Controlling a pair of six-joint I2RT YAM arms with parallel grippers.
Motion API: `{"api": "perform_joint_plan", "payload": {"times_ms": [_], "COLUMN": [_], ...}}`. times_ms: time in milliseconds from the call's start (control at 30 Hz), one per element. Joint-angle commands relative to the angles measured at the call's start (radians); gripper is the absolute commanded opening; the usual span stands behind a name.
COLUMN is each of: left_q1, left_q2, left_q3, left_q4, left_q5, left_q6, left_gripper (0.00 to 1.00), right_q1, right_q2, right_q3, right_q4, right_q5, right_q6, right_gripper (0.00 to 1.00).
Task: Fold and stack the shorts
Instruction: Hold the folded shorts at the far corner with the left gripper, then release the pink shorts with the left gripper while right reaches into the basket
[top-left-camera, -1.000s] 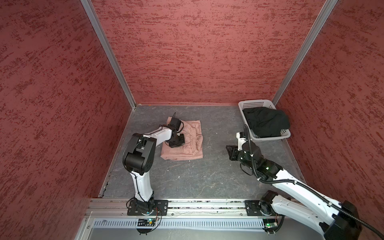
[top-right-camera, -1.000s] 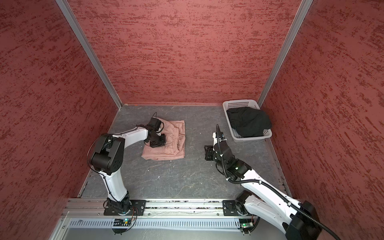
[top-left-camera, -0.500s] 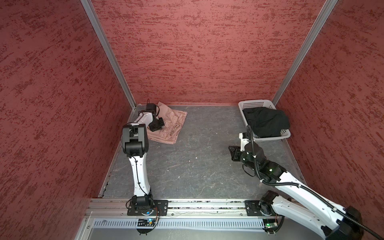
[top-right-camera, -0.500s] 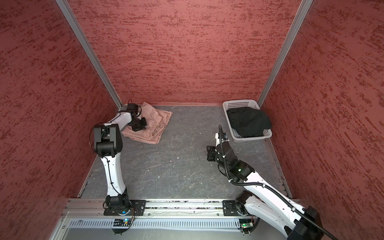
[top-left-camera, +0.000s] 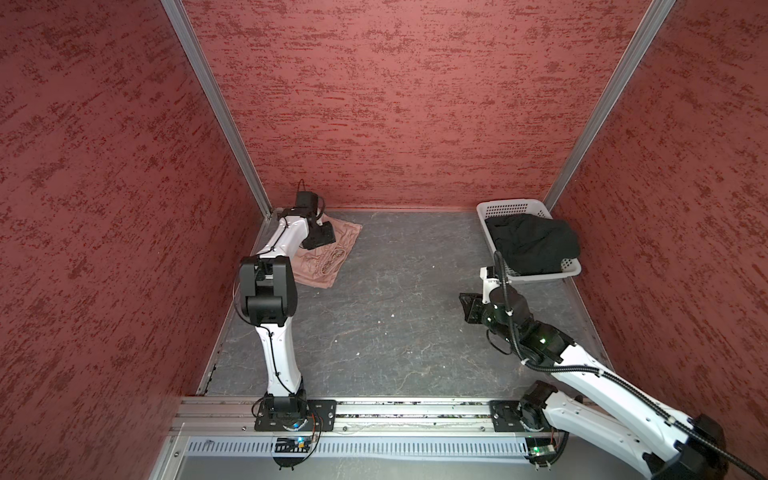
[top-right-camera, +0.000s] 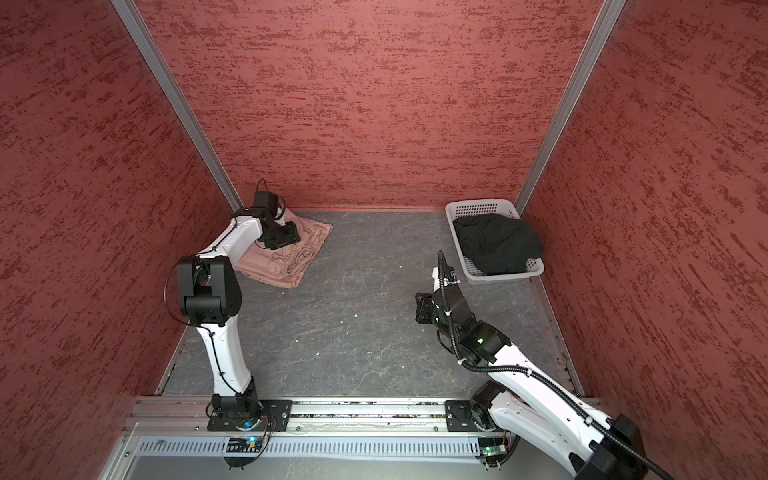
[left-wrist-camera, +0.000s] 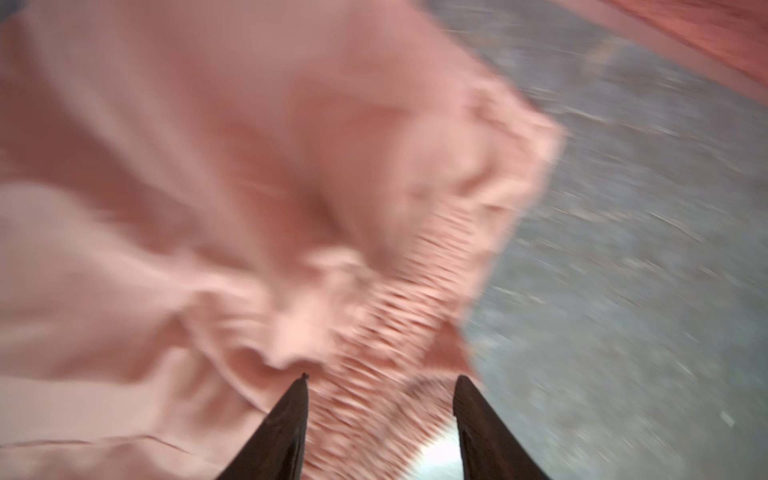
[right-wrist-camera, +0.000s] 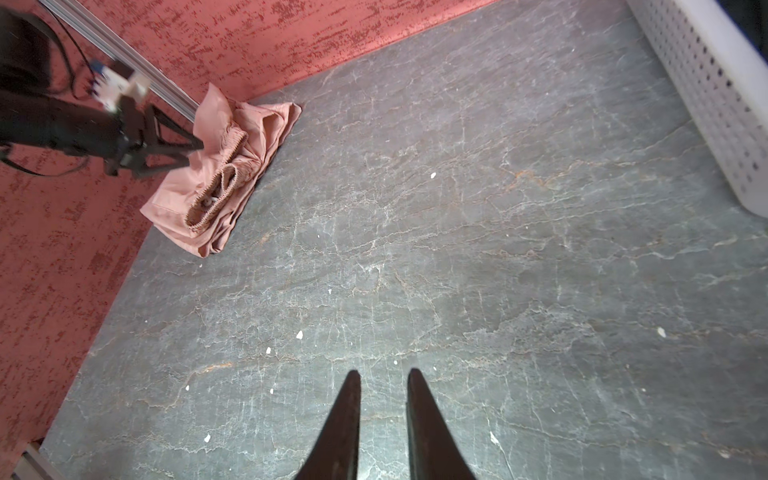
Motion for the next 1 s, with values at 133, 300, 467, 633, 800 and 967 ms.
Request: {"api": "perform_joint_plan", "payload": {"times_ms": [133,300,467,633,800,967], "left_q1": [-0.023,-0.073,-0.082,-0.069,-0.005,0.059], "left_q2": [0.035,0.048,0.103,0.175,0.263,0.327], "left_q3": [-0.087,-0.099,-0.066,-0.015,0.111,0.224], "left_q4": [0.04,0.041,0.047,0.043,-0.025,-0.056], "left_q5": [-0.011,-0.151,-0.147,-0.157,-0.105,-0.072], "left_q6": [0.017,0.073,0.088,0.058,0.027,0.043], "left_gripper": [0.6,0.68,0.66,0.4,0.4,0.44], "right_q1": [-0.004,-0.004,-0.004,-0.004,-0.005,-0.004], "right_q2": [0.007,0.018,0.041,0.039,0.011,-0.011], "right_q3": [0.031,0.025,0.031,0.037,0.041,0.046], "right_q4": [0.049,0.072,0.084,0.07,0.04,0.025], "right_q5": [-0.025,-0.039,-0.045,-0.042,-0.03,-0.02], "right_q6": [0.012,0.021,0.015,0.017,0.022,0.027], "right_gripper": [0.23,0.24,0.24,0.24,0.24,0.25]}}
